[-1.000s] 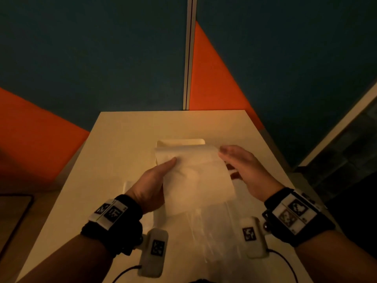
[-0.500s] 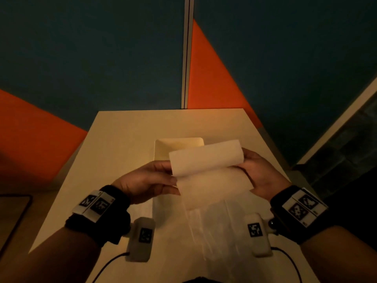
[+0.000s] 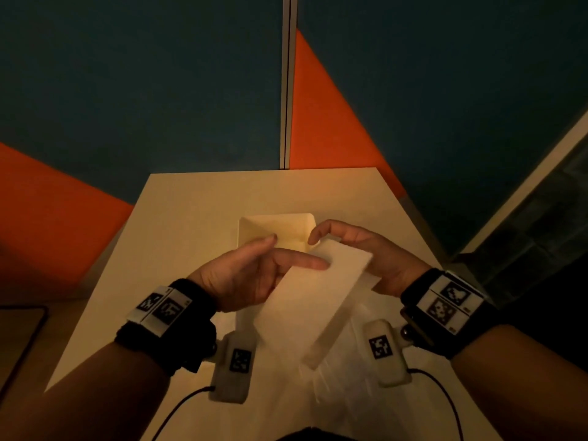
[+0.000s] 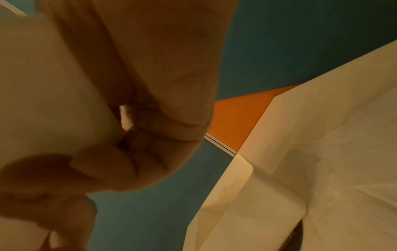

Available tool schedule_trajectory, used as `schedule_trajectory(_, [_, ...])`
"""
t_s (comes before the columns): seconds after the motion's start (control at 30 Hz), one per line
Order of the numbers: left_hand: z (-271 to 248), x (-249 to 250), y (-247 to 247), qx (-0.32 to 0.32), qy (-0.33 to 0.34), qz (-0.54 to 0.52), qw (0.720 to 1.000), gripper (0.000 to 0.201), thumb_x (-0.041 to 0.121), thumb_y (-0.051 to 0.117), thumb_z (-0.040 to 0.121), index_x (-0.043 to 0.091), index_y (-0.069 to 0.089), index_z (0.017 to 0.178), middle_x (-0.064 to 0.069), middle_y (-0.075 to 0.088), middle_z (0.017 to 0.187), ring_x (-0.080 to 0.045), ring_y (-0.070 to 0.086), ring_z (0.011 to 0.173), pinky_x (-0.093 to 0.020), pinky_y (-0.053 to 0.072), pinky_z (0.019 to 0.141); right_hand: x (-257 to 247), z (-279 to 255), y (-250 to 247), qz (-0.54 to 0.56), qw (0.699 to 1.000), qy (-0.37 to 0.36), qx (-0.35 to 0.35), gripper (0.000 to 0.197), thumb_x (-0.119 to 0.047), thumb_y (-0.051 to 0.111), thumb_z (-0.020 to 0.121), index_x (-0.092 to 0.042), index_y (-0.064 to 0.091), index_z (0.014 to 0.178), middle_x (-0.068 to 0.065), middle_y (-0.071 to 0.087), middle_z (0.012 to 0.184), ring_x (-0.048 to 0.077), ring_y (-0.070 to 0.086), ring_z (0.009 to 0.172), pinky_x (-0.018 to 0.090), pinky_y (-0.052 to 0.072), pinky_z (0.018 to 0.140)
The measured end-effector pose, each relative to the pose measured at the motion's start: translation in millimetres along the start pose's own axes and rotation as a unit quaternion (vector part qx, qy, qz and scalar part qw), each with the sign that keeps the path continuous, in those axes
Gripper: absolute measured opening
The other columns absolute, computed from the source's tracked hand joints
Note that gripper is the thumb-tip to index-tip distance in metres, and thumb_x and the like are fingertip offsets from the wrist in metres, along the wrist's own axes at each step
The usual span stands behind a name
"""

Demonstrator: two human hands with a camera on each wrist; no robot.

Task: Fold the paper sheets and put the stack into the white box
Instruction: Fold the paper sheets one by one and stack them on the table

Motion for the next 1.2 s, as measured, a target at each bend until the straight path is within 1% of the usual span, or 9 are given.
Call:
schedule_trajectory(0.1, [-3.0,-2.7,-8.8,0.054,0.006,0.053,0.997,0.042,0.031,0.074,0.072,0.014,0.069,0.11,-0.008,0.064,0.122,-0.023,0.061,0.111,-0.029,0.052,0.087,7.2,2.8,-10.4,0.021,0.999,0.009,0.036,0.022,-0.005,0.042,0.095,-0.017,0.06,0.1,0.006,0.062,0.086,0.017,0.057,0.069,0.028,0.046,0.057])
schedule_trajectory(0.23, [-20.5,-8.6,-44.2,0.236,0.024,0.083,0.968,0.028,0.014,0.066,0.076,0.015,0.073,0.102,0.0,0.071,0.104,-0.012,0.069,0.085,-0.024,0.055,0.067,43.3,0.3,-58.5,-0.028,0.977,0.06,0.201,0.017,-0.012,0.048,0.095,-0.011,0.059,0.109,0.009,0.065,0.089,0.019,0.061,0.074,0.031,0.044,0.065])
schedule_trajectory(0.33, [-44.7,-26.4,-74.6,0.353,0.012,0.099,0.93,0.023,0.008,0.059,0.088,0.012,0.068,0.108,-0.002,0.065,0.104,-0.016,0.068,0.078,-0.027,0.056,0.061,83.2,-11.4,-104.0,-0.237,0.908,0.122,0.322,0.011,-0.009,0.058,0.089,-0.009,0.06,0.1,0.008,0.062,0.098,0.021,0.06,0.087,0.031,0.047,0.073])
schedule_trajectory(0.47, [-74.9,-61.6,-111.3,0.449,-0.027,0.102,0.887,0.021,0.007,0.062,0.086,0.021,0.066,0.101,-0.012,0.063,0.108,-0.033,0.064,0.09,-0.039,0.054,0.073,135.6,-24.0,-123.2,-0.406,0.845,0.197,0.289,0.041,-0.023,0.07,0.082,-0.017,0.055,0.121,0.004,0.054,0.122,0.023,0.052,0.116,0.031,0.043,0.095])
schedule_trajectory(0.57, [-89.9,-85.9,-126.3,0.477,-0.055,0.111,0.87,0.031,-0.002,0.067,0.08,0.024,0.065,0.096,-0.017,0.063,0.106,-0.039,0.063,0.09,-0.044,0.054,0.079,159.1,-28.2,-119.5,-0.481,0.81,0.228,0.246,0.074,-0.044,0.069,0.079,-0.024,0.035,0.142,-0.002,0.032,0.147,0.022,0.037,0.132,0.041,0.035,0.107])
schedule_trajectory(0.7, [-99.9,-106.0,-135.6,0.489,-0.104,0.201,0.842,0.043,-0.003,0.074,0.071,0.025,0.064,0.102,-0.016,0.062,0.11,-0.036,0.061,0.095,-0.047,0.051,0.089,182.7,-27.9,-120.3,-0.517,0.787,0.249,0.227,0.087,-0.055,0.063,0.08,-0.026,0.019,0.149,-0.008,0.015,0.156,0.018,0.025,0.14,0.041,0.03,0.108])
schedule_trajectory(0.8, [-102.0,-112.4,-139.8,0.487,-0.13,0.277,0.818,0.049,0.007,0.078,0.067,0.032,0.062,0.107,-0.013,0.062,0.112,-0.033,0.06,0.097,-0.047,0.049,0.09,188.5,-28.9,-120.5,-0.52,0.785,0.242,0.234,0.078,-0.052,0.057,0.085,-0.026,0.02,0.149,-0.009,0.015,0.157,0.017,0.023,0.141,0.04,0.03,0.109])
schedule_trajectory(1.0, [-104.0,-107.7,-139.3,0.507,-0.122,0.316,0.793,0.051,0.004,0.073,0.075,0.023,0.061,0.121,-0.006,0.056,0.112,-0.028,0.054,0.099,-0.039,0.045,0.092,181.3,-31.2,-121.2,-0.518,0.787,0.196,0.272,0.046,-0.026,0.045,0.097,-0.023,0.038,0.143,-0.006,0.029,0.153,0.017,0.034,0.137,0.037,0.032,0.11])
schedule_trajectory(1.2, [-100.4,-103.2,-137.4,0.504,-0.121,0.352,0.78,0.05,0.006,0.072,0.076,0.02,0.06,0.122,-0.011,0.057,0.118,-0.027,0.053,0.1,-0.036,0.043,0.093,180.1,-33.8,-123.5,-0.484,0.801,0.181,0.302,0.039,-0.028,0.038,0.1,-0.02,0.047,0.137,-0.003,0.04,0.148,0.019,0.039,0.135,0.037,0.032,0.112])
Point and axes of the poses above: each hand's wrist, its own z-axis towards the middle knuckle, its own y-axis out of the palm, x = y × z, the point moved 7 cm from there along z, towards the middle knuckle
